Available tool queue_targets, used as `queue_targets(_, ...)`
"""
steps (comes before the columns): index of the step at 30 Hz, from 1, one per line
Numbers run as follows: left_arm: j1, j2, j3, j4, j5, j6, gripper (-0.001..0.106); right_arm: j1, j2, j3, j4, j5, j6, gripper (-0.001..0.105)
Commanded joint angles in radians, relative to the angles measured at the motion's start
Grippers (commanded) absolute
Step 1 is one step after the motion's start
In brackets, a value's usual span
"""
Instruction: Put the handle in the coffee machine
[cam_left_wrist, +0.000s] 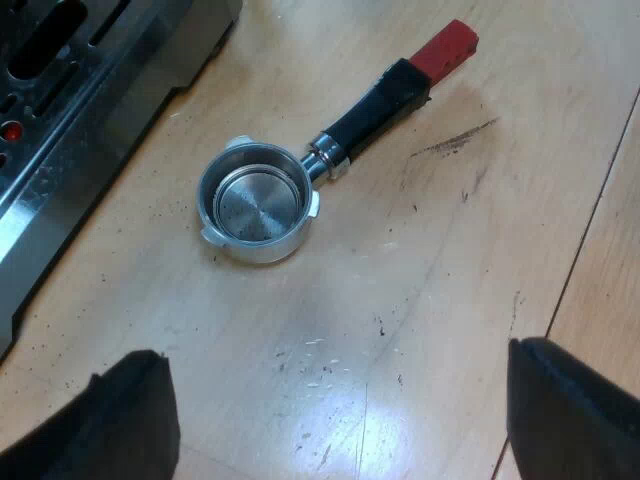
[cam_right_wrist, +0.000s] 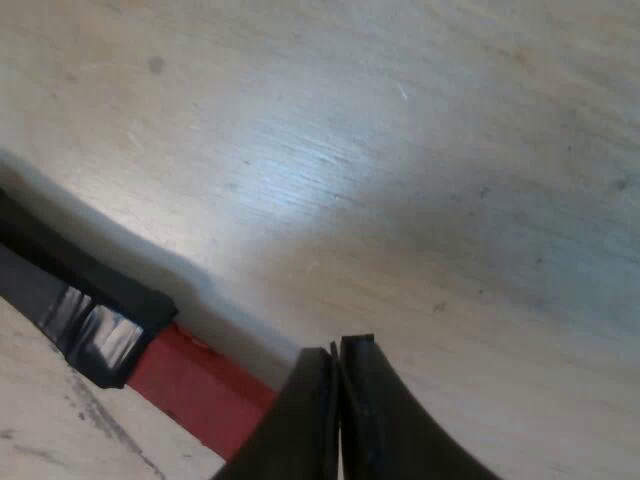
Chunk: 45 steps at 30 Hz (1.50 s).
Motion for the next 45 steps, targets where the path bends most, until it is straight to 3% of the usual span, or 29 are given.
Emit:
queue_targets(1,-0.005,0.001,-0.005,-0.005,-0.011,0.001,0.070,0.043,0.055,0.003,-0.028,0.025,0.009,0.000)
queue_targets(5,-0.005,0.001,-0.005,-0.005,-0.026,0.001,0.070,0.078,0.125,0.005,-0.066,0.031,0.048,0.000)
queue_targets(20,-0.005,0.001,-0.005,-0.003,-0.057,-0.002,0.070,0.087,0.229,0.042,-0.083,0.032,0.018,0.000)
queue_targets(25,-0.005,0.001,-0.005,-0.003,-0.079,-0.035,0.070,0.207,0.248,0.045,-0.065,0.038,0.011,0.000)
queue_targets(27,-0.005,0.001,-0.005,-0.001,-0.079,-0.090,0.070,0.265,0.248,0.045,-0.063,0.040,0.028,0.000)
queue_targets(31,-0.005,0.001,-0.005,0.014,-0.114,-0.130,0.070,0.360,0.248,0.045,-0.063,0.040,0.053,0.000)
queue_targets(36,-0.005,0.001,-0.005,0.080,-0.267,-0.176,0.070,0.490,0.255,0.045,-0.077,0.035,0.103,0.000)
queue_targets(45,-0.005,-0.001,-0.005,0.173,-0.273,-0.216,0.070,0.643,0.298,0.040,-0.158,-0.034,0.226,0.000)
